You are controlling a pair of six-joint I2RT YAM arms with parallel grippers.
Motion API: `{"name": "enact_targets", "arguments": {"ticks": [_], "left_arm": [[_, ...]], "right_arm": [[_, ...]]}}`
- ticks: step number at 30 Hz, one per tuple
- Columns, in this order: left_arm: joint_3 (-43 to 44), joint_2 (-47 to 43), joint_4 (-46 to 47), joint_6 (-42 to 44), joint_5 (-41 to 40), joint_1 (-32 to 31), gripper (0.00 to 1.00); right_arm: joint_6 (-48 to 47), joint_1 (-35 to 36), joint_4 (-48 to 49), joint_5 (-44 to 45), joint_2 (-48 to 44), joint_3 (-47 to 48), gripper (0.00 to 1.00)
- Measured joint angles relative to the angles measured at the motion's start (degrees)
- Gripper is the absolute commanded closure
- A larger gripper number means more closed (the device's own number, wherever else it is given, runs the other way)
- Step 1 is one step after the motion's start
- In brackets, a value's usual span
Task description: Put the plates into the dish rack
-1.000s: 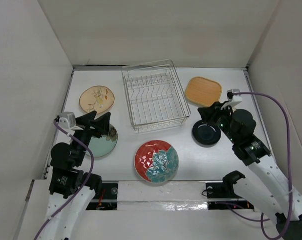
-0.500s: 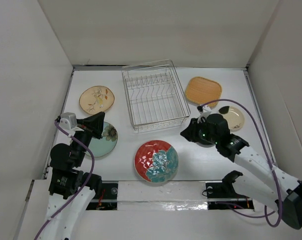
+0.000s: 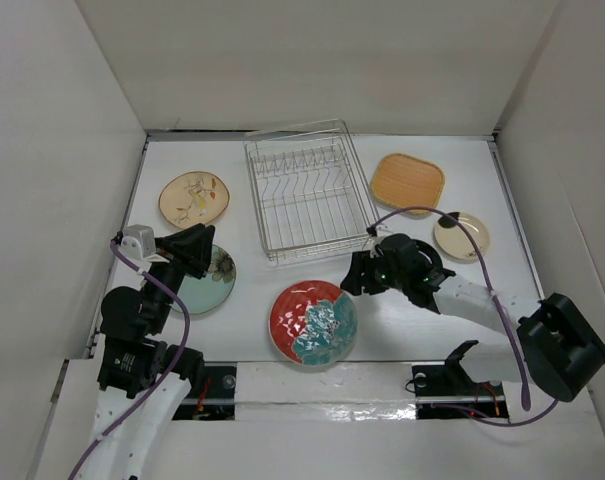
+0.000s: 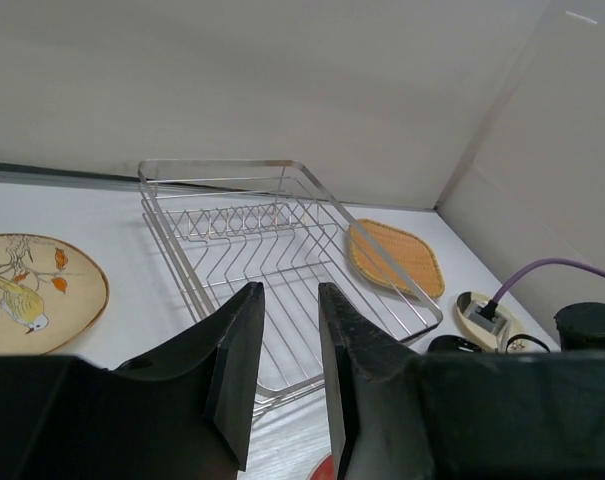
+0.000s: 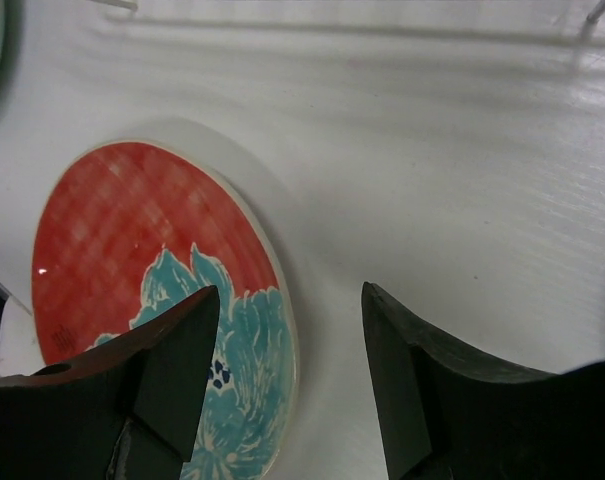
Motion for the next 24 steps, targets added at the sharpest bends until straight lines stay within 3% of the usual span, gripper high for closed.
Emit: {"name": "enact_targets", "arguments": {"ticks": [5,13,16,19,20,22,24], "left_arm": [[0.00,0.00,0.00,0.07,0.04,0.00,0.74],[0.00,0.00,0.00,0.15,0.20,0.00,0.74],[0.00,0.00,-0.02,0.15,0.17,0.00,0.73],[0.00,0.00,-0.02,0.15,0.17,0.00,0.73],[0.00,0.00,-0.02,0.15,0.15,0.00,0.73],[0.00,0.00,-0.04,0.15,0.15,0.00,0.73],[0.00,0.00,-0.04,0.13,0.15,0.00,0.73]], "right_arm": [[0.72,0.26,3.41,-0.74,3.41,-1.42,0.35],[2.64,1.44,14.40,-8.98,11.39,-3.43,0.37],[3.04,3.50,19.74,-11.89,14.71,-3.43,0.44],[3.58,4.72,22.84,-12.98,17.11,-3.54,0.63],[3.89,4.90,23.65,-13.27,17.81,-3.69,0.78],[5.11,5.14,24.70,-13.70,18.71,-4.26,0.94],[7.96,5.35,26.43,-15.87,18.86,-5.14,1.00]]}}
